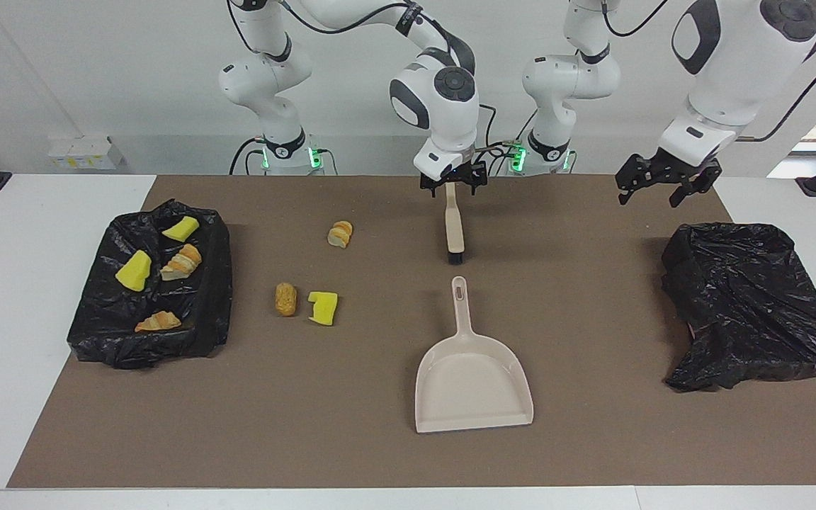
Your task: Sweep and dump trash in bin
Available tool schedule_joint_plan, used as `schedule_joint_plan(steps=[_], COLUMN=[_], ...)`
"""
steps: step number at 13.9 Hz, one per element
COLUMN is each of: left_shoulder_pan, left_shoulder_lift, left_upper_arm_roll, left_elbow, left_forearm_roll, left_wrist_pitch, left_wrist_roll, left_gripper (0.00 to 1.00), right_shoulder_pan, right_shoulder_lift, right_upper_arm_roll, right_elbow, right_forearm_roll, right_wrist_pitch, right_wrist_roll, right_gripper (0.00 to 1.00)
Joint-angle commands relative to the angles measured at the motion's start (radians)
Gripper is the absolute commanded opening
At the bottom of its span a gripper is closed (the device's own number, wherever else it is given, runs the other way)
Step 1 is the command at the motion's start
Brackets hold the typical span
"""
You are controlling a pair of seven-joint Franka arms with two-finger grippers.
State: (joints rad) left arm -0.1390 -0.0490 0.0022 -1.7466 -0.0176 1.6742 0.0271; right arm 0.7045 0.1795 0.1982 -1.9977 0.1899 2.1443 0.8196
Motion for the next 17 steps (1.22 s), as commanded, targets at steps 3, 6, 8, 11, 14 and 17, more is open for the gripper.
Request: schedule_joint_plan(steps=[3,6,8,11,14,17], left_shoulder_pan=[-0.109,-0.174,-0.236,-0.335,-0.416,-0.471], left_shoulder_lift=[0.081,0.173,0.254,0.328,0.417,0.527], left_upper_arm_roll=[0.009,0.009,0.009,0.009,0.009,0.009], left_elbow=[-0.070,-0.036,0.007,0.010,0.074,0.174], left_forearm_roll=[-0.004,-0.048,-0.054,-0.055,-0.058,-0.052], left_wrist_pitch=[0.177,0.245,0.283,0.378,0.412,0.413], left_wrist_roll=[-0.012,-0.015,-0.032,-0.188,-0.366,-0.498], left_gripper=[1.00,1.00,1.00,1.00,1.00,1.00], right_shoulder_pan=[0.047,0.070,0.072,0.066,0.050,-0.023], right_shoulder_lift=[-0.060,-0.071,-0.071,-0.064,-0.096,-0.193], right_upper_arm_roll=[-0.003,-0.002,-0.003,-0.005,-0.014,-0.016], right_elbow=[-0.153,-0.167,-0.165,-0.162,-0.162,-0.170], right_forearm_roll=[0.117,0.121,0.121,0.121,0.111,0.092], right_wrist_pitch=[0.098,0.100,0.100,0.097,0.079,-0.007], right_wrist_roll=[0.041,0.046,0.047,0.032,0.088,0.157], right_gripper=[0.75,0.54,0.05,0.00,0.00,0.00])
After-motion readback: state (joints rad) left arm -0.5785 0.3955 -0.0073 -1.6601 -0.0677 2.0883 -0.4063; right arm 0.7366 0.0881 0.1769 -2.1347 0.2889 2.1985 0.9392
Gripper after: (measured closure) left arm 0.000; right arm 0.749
